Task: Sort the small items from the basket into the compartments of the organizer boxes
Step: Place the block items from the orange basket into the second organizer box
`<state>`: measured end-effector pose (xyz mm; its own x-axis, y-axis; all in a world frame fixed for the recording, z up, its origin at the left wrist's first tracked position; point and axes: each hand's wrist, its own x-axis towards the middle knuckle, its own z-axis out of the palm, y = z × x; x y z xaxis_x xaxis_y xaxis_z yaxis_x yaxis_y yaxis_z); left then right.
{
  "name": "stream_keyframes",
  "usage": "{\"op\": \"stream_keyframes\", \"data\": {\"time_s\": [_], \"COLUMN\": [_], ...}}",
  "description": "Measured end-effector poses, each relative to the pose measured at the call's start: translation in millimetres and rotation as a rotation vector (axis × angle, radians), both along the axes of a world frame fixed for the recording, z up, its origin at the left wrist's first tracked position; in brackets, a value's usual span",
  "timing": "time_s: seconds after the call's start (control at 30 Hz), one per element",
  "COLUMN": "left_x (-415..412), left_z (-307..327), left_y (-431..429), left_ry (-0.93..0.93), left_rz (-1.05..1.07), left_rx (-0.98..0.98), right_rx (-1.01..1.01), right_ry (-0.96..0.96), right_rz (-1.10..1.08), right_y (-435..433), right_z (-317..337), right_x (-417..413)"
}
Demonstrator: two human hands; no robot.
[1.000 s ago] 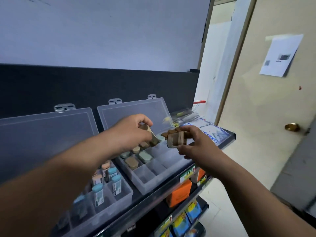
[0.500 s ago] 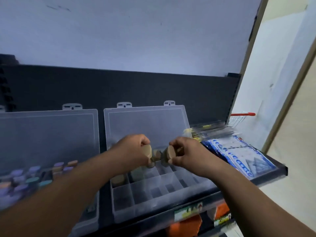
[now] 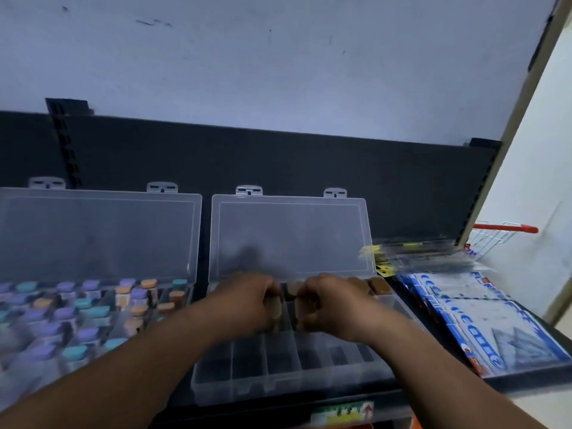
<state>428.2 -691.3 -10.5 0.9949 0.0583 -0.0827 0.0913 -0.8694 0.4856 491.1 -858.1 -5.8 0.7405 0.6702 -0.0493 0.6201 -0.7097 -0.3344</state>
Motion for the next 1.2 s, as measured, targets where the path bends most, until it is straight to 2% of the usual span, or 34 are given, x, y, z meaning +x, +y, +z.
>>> {"op": "stream_keyframes", "data": {"time_s": [0.37, 0.6, 0.77, 0.9, 1.03, 1.2], "left_x": [3.6, 4.4, 1.2, -5.7, -14.9, -39.7], "left_z": [-14.0, -17.0, -15.5, -10.3, -5.4, -5.9], "left_y": [-1.5, -5.4, -7.1, -5.8, 3.0, 28.2], "left_ry": [-0.001, -0.006, -0.034, -0.113, -0.239, -0.381], "left_rz": [-0.014, -0.018, -0.006, 0.038, 0.090, 0.200], "left_rx": [0.027, 0.200, 0.248, 0.235, 0.222, 0.389], "right_rx": [-0.137, -0.168, -0.156, -0.037, 0.071, 0.075], "right_ry": [0.035, 0.020, 0.012, -0.023, -0.162, -0.310], "right_rz": [0.012, 0.014, 0.005, 0.002, 0.039, 0.112], "right_y": [7.3, 4.9, 1.8, -0.7, 8.4, 38.5], "right_z": [-1.4, -0.2, -1.8, 1.8, 2.3, 5.1], "right_x": [5.8, 5.7, 5.6, 2.5, 2.3, -8.5]}}
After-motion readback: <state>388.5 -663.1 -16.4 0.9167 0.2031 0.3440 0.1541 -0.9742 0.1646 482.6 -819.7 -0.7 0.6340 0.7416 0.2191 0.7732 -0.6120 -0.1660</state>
